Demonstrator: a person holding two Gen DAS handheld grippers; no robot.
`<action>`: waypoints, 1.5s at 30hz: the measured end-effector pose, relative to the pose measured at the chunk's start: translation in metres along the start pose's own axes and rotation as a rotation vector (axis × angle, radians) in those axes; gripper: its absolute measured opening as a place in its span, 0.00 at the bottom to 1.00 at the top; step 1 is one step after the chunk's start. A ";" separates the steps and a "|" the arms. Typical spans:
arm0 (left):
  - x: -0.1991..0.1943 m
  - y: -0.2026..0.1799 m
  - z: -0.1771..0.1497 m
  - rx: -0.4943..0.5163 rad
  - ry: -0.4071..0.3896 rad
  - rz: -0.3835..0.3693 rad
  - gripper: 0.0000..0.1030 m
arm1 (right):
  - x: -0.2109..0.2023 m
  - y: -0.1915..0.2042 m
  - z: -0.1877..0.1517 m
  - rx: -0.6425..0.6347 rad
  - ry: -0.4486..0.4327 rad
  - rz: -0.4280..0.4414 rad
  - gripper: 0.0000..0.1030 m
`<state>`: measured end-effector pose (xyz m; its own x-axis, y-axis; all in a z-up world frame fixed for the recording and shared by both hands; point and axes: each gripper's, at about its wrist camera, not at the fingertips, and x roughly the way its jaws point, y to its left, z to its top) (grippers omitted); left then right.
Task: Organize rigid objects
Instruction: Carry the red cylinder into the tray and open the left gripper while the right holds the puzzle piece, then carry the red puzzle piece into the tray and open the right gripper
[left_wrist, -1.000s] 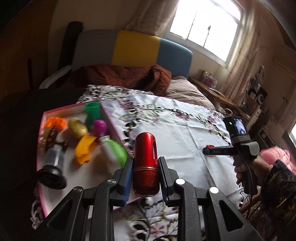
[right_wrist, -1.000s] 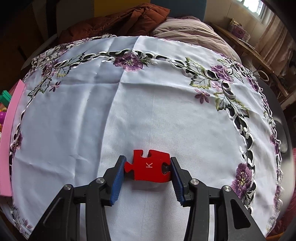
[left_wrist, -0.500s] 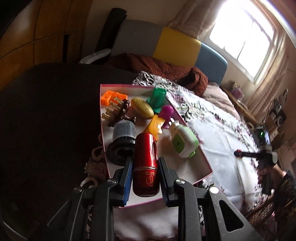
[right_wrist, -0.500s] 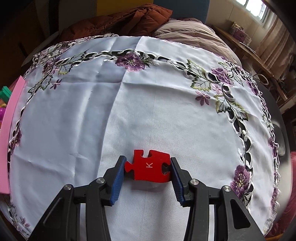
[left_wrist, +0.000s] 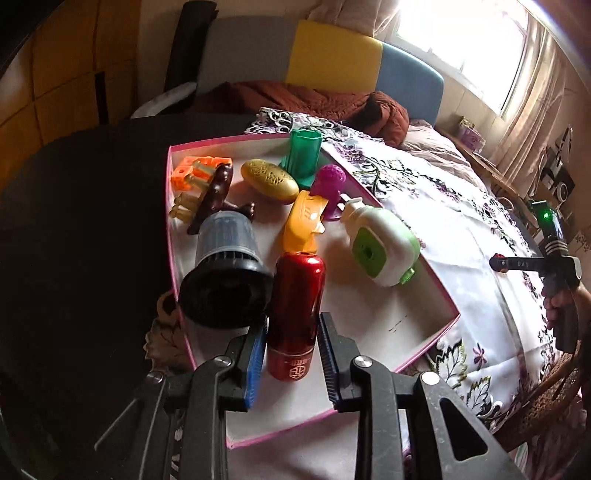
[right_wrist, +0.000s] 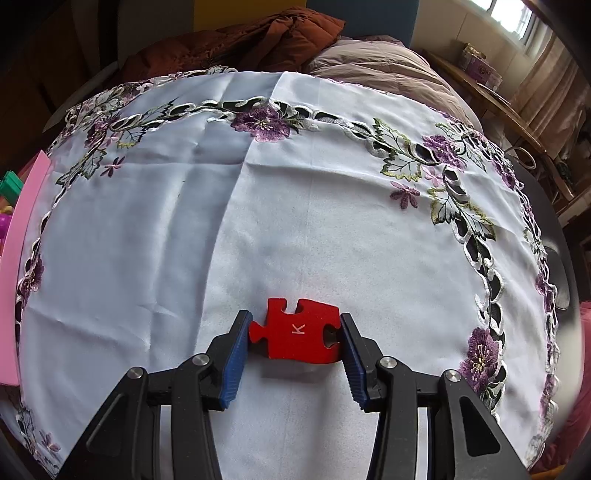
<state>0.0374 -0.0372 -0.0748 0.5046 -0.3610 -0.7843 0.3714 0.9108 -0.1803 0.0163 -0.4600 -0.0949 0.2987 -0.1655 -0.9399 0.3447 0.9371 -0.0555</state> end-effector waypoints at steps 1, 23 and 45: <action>-0.001 0.000 -0.001 0.002 0.000 0.003 0.27 | 0.000 0.000 0.000 0.001 0.000 0.000 0.46; -0.015 0.001 0.002 -0.048 0.008 0.063 0.26 | -0.001 0.001 0.000 -0.010 -0.003 -0.007 0.46; -0.039 0.012 0.010 -0.105 -0.073 0.165 0.26 | -0.011 0.008 -0.001 -0.032 -0.033 -0.012 0.46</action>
<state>0.0297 -0.0146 -0.0406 0.6082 -0.2155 -0.7640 0.1975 0.9733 -0.1173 0.0148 -0.4507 -0.0853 0.3242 -0.1861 -0.9275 0.3197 0.9443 -0.0778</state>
